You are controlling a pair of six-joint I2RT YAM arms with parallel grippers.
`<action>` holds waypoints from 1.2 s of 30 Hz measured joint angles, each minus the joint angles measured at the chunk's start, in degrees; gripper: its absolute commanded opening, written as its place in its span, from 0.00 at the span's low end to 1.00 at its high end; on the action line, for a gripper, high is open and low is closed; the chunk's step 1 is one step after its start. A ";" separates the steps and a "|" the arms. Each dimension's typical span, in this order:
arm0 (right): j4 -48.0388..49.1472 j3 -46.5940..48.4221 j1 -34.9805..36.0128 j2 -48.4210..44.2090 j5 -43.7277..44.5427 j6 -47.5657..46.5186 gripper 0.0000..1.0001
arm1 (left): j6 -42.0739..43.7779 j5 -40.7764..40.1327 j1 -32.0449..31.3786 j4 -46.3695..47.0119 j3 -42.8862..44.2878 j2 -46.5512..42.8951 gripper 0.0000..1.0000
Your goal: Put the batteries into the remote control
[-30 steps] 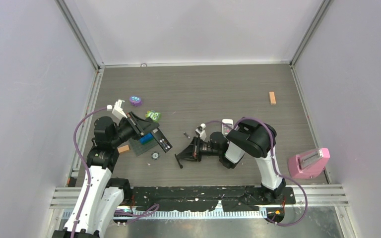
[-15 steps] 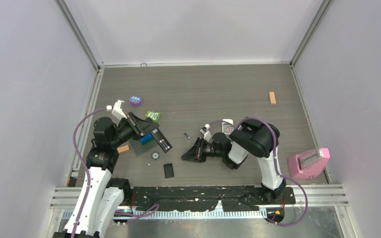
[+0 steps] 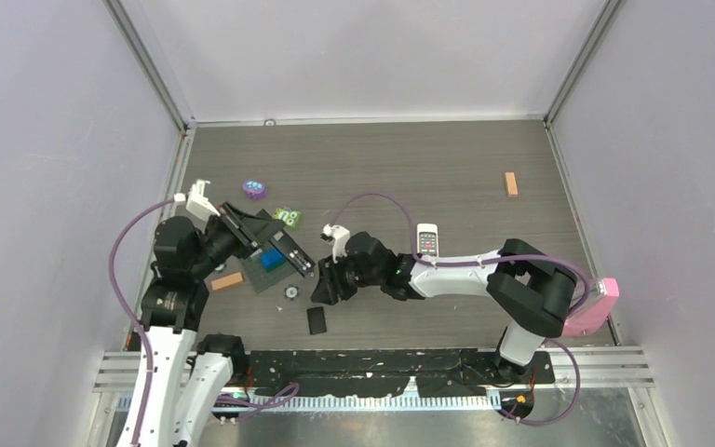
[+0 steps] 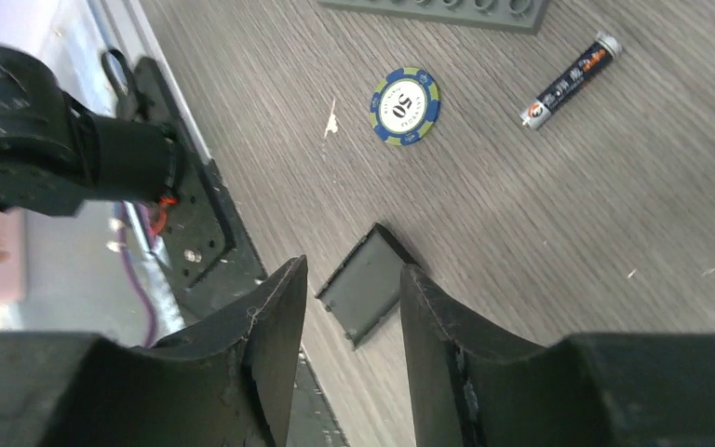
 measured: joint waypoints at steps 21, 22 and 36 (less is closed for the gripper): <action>-13.16 9.44 8.85 6.47 7.52 -41.44 0.50 | -7.89 -14.43 11.37 -16.50 9.27 1.38 0.00; -13.20 9.88 9.01 6.86 7.76 -42.12 0.50 | -7.96 -14.08 12.31 -16.46 9.07 1.77 0.00; -16.04 13.38 10.78 10.97 13.55 -49.90 0.09 | -8.04 -9.07 17.92 -15.37 6.88 4.28 0.00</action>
